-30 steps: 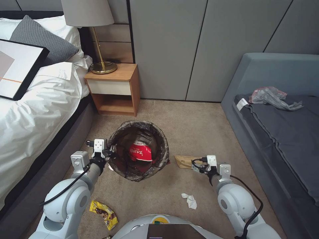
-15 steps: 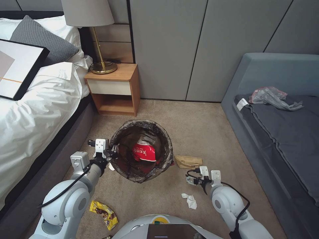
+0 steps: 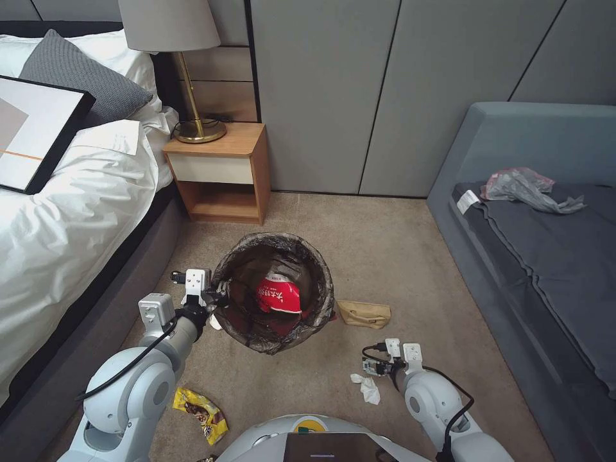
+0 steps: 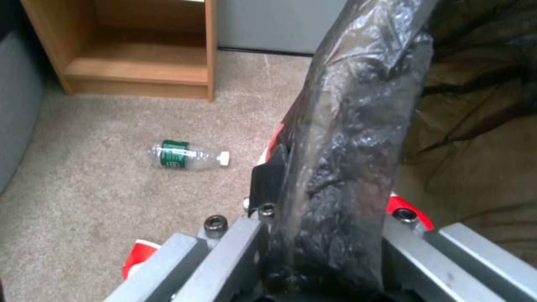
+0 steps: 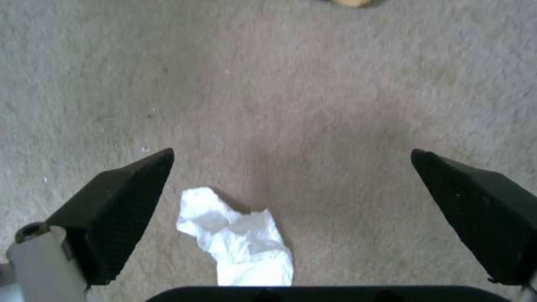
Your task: Pick up the trash bin, then pick up the garbage from the floor and place it into the trash bin.
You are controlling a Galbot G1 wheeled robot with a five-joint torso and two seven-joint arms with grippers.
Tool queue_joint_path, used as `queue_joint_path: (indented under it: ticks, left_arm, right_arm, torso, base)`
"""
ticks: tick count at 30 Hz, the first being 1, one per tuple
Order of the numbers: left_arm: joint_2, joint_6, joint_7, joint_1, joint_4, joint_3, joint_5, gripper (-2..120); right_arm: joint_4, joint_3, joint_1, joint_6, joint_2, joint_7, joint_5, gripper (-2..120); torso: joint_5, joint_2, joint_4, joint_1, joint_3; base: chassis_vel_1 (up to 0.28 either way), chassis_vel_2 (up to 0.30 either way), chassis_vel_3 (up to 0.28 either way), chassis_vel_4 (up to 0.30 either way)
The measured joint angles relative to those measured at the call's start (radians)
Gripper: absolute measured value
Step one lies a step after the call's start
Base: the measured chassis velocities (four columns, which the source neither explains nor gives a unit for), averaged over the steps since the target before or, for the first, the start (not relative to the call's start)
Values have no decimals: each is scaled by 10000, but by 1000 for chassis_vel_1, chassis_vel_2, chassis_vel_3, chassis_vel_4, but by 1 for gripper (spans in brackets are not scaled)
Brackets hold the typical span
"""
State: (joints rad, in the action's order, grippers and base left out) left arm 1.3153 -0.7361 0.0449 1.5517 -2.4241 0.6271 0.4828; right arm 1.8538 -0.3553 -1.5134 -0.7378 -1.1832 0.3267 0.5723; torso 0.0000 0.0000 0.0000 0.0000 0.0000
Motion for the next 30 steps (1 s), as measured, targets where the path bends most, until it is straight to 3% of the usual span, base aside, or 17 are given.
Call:
queue_joint_path:
  ticks: [30]
  left_arm:
    - [31, 6, -77, -84, 222, 39, -140, 0]
  right_arm:
    - [-1183, 294, -529, 23, -457, -410, -563, 100]
  torso:
    - [-1, 0, -1, 0, 0]
  base:
    - [0, 0, 0, 0]
